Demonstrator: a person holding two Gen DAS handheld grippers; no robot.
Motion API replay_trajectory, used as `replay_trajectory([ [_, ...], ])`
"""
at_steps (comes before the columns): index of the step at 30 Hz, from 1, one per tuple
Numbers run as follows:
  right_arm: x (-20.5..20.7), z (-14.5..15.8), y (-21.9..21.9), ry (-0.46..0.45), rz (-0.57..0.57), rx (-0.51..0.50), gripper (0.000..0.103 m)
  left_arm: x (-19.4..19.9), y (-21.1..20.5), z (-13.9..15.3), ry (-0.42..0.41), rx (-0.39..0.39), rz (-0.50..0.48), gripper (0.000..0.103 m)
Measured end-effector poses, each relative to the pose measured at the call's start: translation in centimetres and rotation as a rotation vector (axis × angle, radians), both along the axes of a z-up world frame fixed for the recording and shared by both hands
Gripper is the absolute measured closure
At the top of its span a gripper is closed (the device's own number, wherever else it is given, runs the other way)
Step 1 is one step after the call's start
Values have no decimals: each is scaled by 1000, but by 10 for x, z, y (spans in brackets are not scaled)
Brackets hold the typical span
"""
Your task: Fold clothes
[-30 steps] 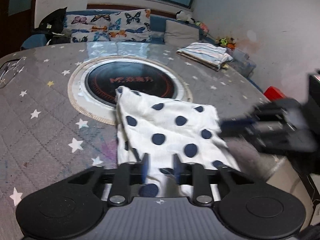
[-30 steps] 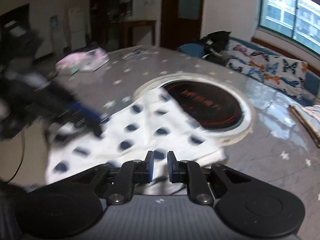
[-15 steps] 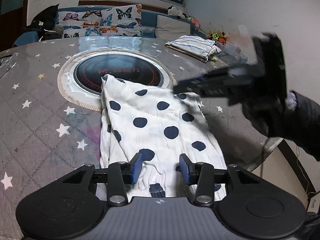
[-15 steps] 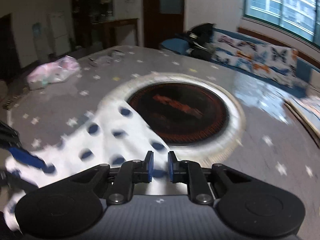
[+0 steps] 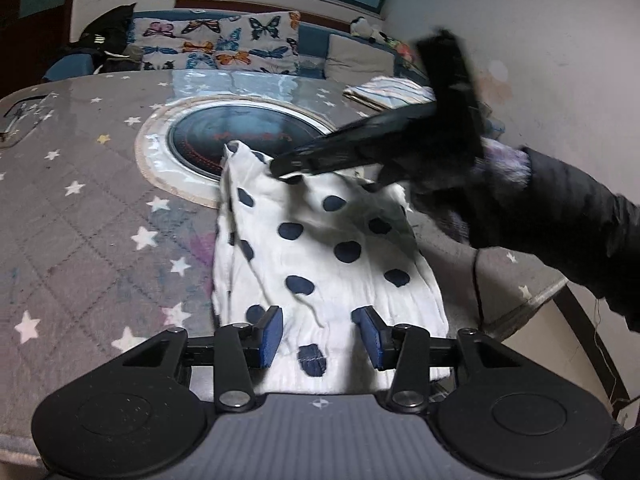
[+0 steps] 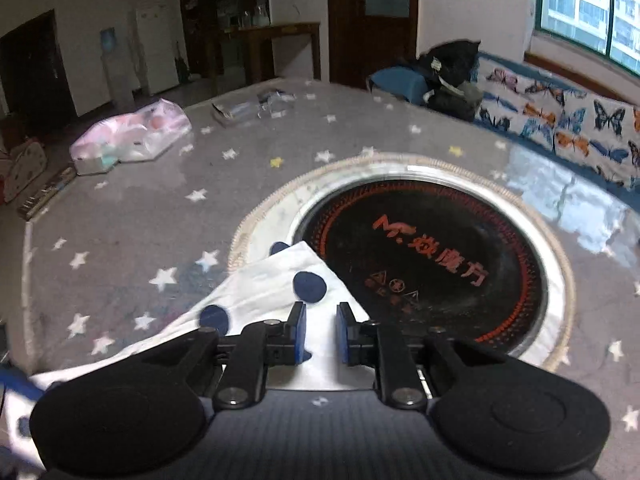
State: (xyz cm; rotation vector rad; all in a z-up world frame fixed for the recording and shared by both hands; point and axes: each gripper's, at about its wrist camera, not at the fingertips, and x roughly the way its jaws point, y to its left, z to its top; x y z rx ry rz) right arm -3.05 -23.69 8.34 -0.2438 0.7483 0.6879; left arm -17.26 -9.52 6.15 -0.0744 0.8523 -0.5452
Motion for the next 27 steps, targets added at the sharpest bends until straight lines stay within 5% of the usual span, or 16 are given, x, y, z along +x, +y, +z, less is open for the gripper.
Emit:
replay_trajectory([
  [2, -17, 11, -7, -29, 30, 3, 76, -4, 8, 6, -7, -1, 19, 55],
  [6, -55, 26, -15, -63, 103, -1, 75, -8, 29, 9, 9, -1, 107, 49],
  [14, -109, 27, -17, -55, 220, -17, 69, -5, 70, -18, 234, -208, 298, 43],
  [18, -136, 31, -11, -79, 300, -24, 68, -2, 71, -24, 288, -288, 317, 43],
  [21, -153, 32, -4, -92, 364, -35, 58, 0, 67, -32, 320, -317, 325, 43],
  [27, -186, 18, 22, -173, 464, -146, 54, 3, 68, -37, 355, -380, 383, 46],
])
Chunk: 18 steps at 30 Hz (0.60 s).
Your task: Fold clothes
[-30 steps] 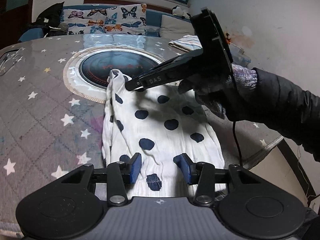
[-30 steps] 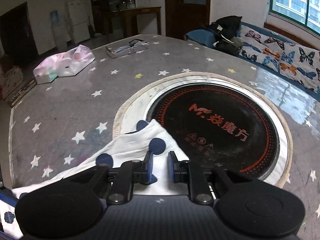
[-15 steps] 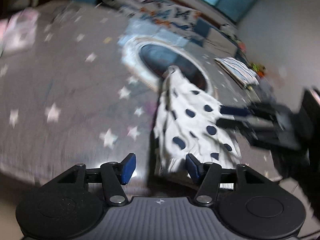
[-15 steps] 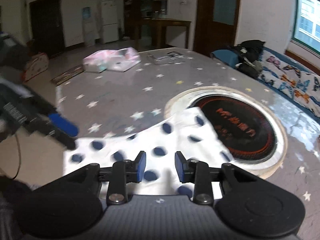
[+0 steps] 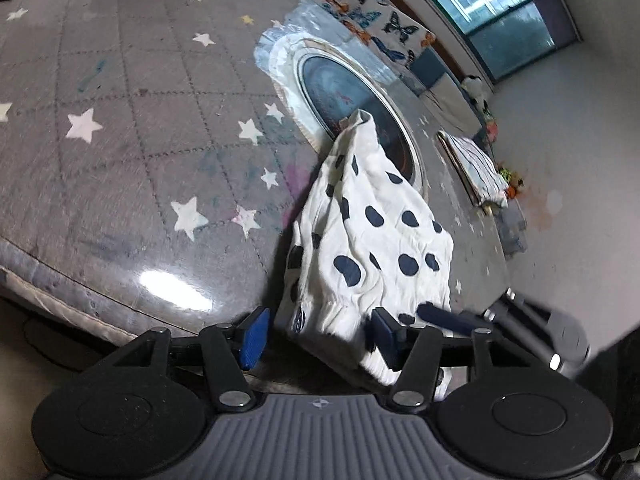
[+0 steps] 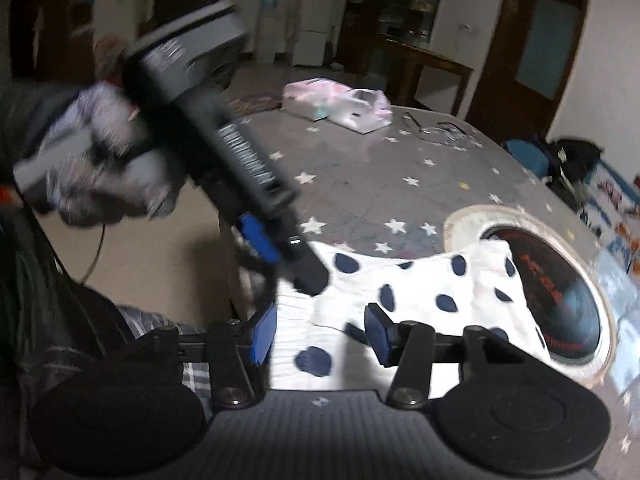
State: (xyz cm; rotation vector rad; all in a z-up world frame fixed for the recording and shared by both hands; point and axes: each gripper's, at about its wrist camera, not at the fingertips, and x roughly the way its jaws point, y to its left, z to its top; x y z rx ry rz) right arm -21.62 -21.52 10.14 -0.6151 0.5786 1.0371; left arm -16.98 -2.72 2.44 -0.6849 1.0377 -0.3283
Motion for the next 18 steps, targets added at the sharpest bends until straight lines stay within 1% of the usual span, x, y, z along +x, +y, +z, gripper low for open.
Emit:
replay_trajectory([
  [1, -4, -3, 5, -22, 8, -20, 54, 1, 1, -1, 13, -10, 12, 53],
  [2, -7, -7, 9, -49, 10, -43, 54, 2, 1, -2, 37, -27, 28, 55],
  [4, -14, -15, 17, -102, 14, -89, 54, 6, 4, -6, 96, -83, 60, 57],
  [6, -21, -22, 24, -151, 23, -131, 54, 8, 7, -8, 142, -110, 95, 59],
  [8, -27, -31, 32, -200, 27, -176, 54, 10, 7, -7, 167, -130, 116, 60],
  [10, -28, -37, 35, -231, 5, -203, 54, 11, 7, -5, 182, -148, 131, 61],
  [12, -27, -40, 36, -229, -12, -194, 55, 13, 7, -3, 185, -159, 133, 60],
  [13, -26, -41, 35, -224, -19, -185, 56, 13, 6, -3, 186, -154, 133, 60],
  [14, -25, -40, 34, -213, -28, -176, 61, 14, 6, -2, 185, -151, 131, 60],
  [15, -21, -37, 33, -193, -45, -160, 61, 14, 7, -1, 184, -147, 128, 60],
  [18, -10, -27, 24, -104, -97, -96, 66, 13, 8, 1, 151, -139, 120, 53],
])
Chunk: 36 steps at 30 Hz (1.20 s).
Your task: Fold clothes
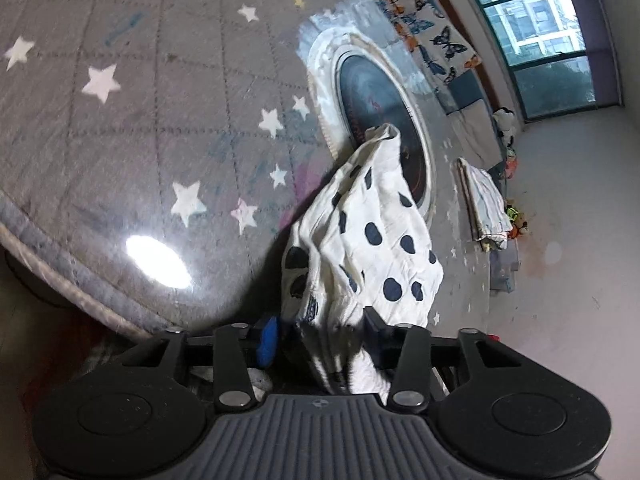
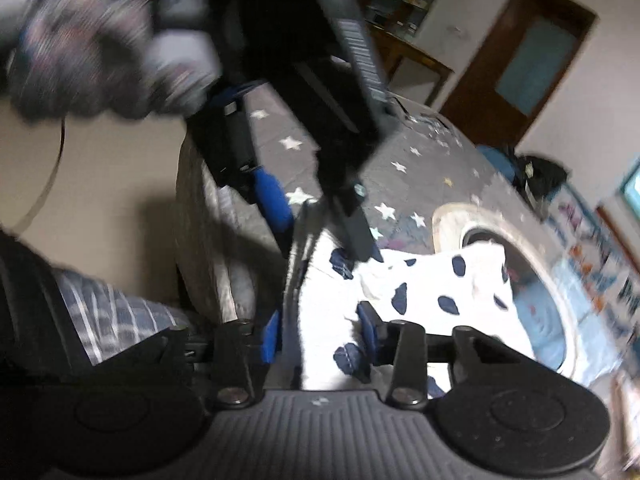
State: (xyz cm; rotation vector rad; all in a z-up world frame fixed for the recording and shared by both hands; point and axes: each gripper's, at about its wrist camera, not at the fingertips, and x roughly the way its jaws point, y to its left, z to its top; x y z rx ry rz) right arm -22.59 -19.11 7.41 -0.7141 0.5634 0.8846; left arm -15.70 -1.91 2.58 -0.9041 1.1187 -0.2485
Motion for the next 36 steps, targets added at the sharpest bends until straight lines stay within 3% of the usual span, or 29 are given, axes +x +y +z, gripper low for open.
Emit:
replay_trajectory([
  [6, 21, 17, -20, 152, -85, 140, 70, -10, 4, -2, -74, 6, 23, 33],
  [11, 18, 14, -16, 169, -94, 149, 70, -18, -1, -13, -103, -20, 37, 32],
  [14, 15, 13, -14, 150, -90, 138, 69, -17, -6, -15, -113, -18, 41, 39],
  [19, 1, 13, -5, 23, -53, 81, 56, -12, 0, -16, -56, -67, 62, 74],
  [25, -13, 8, 11, -118, -11, 29, 48, -6, 5, -9, -8, -136, 108, 76],
  [30, -12, -4, 14, -185, -42, -3, 66, -2, 6, -6, -14, -138, 114, 76],
  [32, -8, -1, 10, -157, -52, 20, 71, 0, 6, -9, -23, -140, 105, 75],
  [36, 3, 6, 6, -99, -69, 74, 77, -2, 6, -12, -79, -122, 90, 58],
])
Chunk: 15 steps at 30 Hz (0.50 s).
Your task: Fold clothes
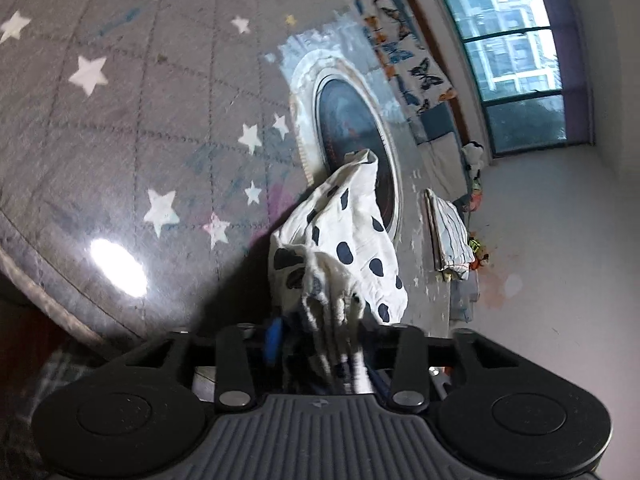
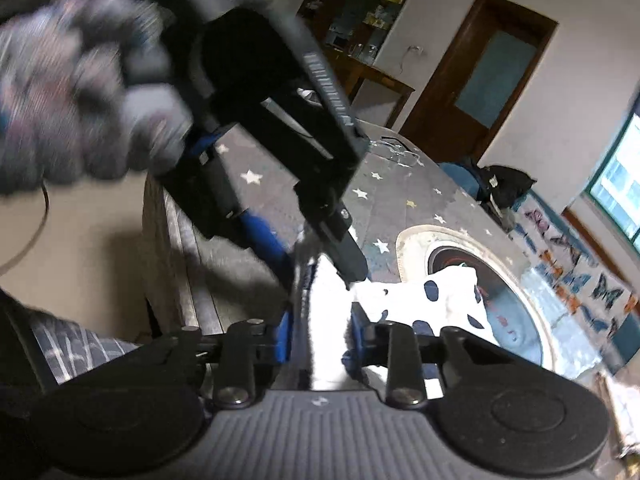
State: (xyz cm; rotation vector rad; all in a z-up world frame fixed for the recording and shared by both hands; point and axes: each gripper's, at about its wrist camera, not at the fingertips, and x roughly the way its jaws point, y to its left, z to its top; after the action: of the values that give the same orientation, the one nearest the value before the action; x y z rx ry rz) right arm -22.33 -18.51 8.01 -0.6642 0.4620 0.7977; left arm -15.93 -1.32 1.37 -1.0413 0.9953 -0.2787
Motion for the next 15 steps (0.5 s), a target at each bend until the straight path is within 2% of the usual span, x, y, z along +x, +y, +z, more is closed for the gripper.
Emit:
replay_trajectory([
  [4, 5, 2, -1, 32, -13, 21, 79, -5, -4, -8, -24, 17, 20, 45],
  [8, 3, 0, 0, 32, -7, 19, 79, -4, -10, -16, -19, -13, 36, 46],
  [9, 3, 0, 0, 30, -6, 17, 79, -4, -12, -16, -19, -2, 42, 49],
  [12, 0, -1, -1, 32, 0, 14, 74, -3, -10, -21, -4, -31, 78, 68],
  [15, -1, 4, -5, 41, 5, 36, 69, 0, -8, -22, 2, -28, 95, 75],
])
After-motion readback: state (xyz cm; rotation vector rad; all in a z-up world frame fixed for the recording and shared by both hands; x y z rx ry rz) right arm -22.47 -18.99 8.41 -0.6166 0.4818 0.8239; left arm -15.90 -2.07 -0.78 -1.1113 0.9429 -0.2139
